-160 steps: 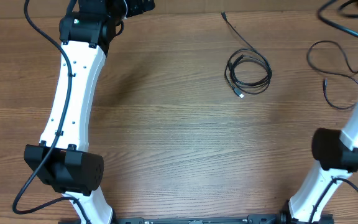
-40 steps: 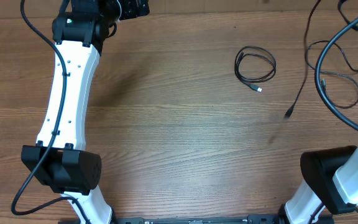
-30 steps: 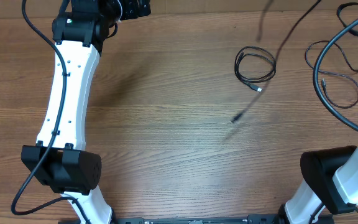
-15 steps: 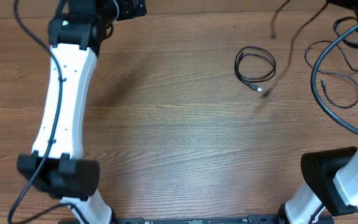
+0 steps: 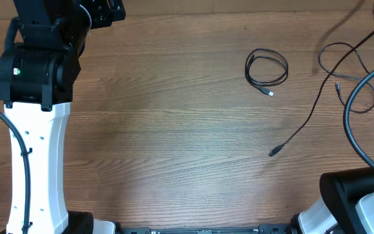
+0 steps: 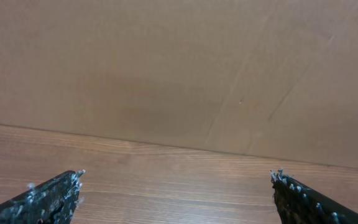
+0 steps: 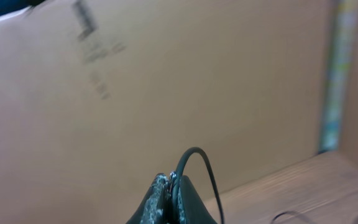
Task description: Untangle cables
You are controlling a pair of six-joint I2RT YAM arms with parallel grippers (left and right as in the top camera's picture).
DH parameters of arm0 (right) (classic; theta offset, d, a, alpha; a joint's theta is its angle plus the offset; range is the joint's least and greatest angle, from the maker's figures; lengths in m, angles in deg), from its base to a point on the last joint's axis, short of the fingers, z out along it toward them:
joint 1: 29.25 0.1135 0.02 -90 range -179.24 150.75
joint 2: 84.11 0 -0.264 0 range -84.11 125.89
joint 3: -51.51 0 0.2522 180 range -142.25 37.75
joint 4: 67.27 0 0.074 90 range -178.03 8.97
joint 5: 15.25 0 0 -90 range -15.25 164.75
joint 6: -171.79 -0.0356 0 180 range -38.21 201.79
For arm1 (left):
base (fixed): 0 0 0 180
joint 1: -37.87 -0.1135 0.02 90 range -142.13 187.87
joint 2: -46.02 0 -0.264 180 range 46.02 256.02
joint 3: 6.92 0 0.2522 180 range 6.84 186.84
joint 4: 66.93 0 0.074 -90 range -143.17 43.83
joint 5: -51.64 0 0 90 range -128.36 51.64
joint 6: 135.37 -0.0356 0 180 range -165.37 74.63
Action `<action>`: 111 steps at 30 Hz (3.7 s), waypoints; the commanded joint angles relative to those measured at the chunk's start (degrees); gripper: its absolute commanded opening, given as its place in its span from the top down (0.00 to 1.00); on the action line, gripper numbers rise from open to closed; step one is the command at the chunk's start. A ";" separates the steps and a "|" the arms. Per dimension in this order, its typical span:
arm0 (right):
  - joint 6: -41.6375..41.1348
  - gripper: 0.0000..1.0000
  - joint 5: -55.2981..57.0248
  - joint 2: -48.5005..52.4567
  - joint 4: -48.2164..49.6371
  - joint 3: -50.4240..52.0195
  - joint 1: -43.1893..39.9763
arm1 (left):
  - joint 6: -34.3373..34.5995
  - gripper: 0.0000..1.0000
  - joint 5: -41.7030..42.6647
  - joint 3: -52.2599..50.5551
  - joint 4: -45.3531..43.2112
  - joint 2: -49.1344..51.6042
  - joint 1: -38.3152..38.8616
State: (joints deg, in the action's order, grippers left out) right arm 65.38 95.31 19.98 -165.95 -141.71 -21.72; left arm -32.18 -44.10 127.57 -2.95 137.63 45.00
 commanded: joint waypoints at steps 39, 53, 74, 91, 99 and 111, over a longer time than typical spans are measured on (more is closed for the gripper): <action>-15.32 0.96 5.92 20.22 8.35 52.48 -50.42 | 3.85 0.00 2.36 0.28 -7.48 -0.11 0.02; -25.94 0.96 8.50 20.96 13.14 78.90 -59.95 | 4.90 0.00 2.34 0.28 -6.97 -0.11 0.94; -22.80 0.00 6.32 19.69 10.49 76.91 -70.47 | 5.31 0.00 2.16 0.28 -9.86 -0.04 1.16; -2.51 0.00 -48.26 8.46 8.48 45.44 -54.71 | 6.14 0.00 2.16 0.28 -10.45 3.02 1.18; 6.78 0.00 -58.93 7.21 17.44 41.31 -38.64 | 6.12 0.00 -1.22 0.28 -10.47 3.63 1.16; -3.63 0.00 -12.13 20.09 14.69 41.62 -19.21 | 5.90 0.01 -5.42 0.28 -9.73 3.63 1.14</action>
State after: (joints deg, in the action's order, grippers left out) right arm 69.82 61.87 35.04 -150.04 -100.09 -41.45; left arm -26.87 -47.57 127.57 -13.18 140.86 45.77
